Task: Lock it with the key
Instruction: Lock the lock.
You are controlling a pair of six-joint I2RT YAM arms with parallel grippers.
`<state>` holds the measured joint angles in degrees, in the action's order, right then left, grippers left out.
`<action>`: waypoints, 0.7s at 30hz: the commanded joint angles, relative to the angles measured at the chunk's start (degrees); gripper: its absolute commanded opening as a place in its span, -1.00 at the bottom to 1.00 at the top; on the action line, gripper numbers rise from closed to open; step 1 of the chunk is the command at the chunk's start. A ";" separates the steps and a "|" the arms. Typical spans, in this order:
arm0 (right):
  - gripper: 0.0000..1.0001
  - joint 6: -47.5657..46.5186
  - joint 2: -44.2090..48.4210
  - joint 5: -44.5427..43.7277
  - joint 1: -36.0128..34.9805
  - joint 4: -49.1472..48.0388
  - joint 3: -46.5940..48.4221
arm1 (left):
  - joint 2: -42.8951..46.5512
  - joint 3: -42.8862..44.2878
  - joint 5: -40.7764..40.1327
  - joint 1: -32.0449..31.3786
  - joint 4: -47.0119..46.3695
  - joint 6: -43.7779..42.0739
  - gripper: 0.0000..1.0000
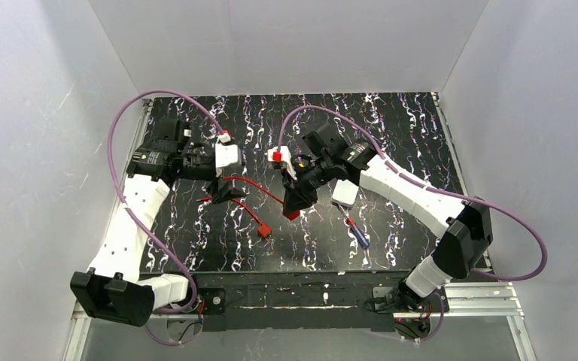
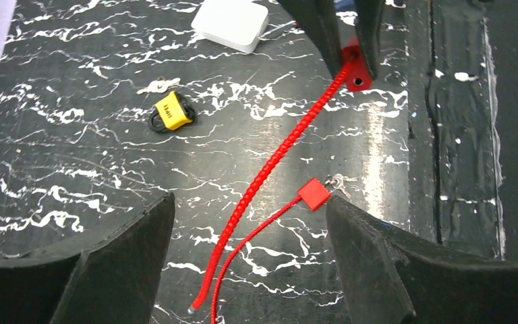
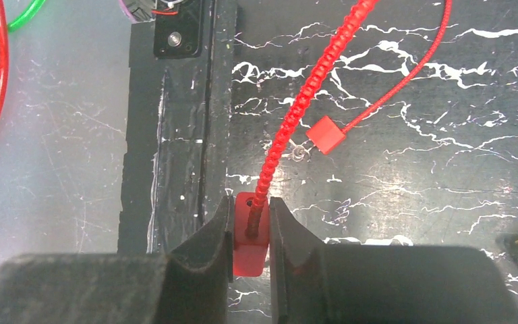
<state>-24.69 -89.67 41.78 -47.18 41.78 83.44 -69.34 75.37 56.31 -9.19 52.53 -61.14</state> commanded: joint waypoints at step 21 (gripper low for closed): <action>0.29 -1.88 -1.34 12.62 -0.04 2.29 0.06 | 4.93 -3.17 0.85 -6.67 7.85 3.17 -1.00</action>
<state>-24.64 -89.93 49.89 -47.64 41.89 82.59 -66.50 69.45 54.26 -15.84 57.54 -58.92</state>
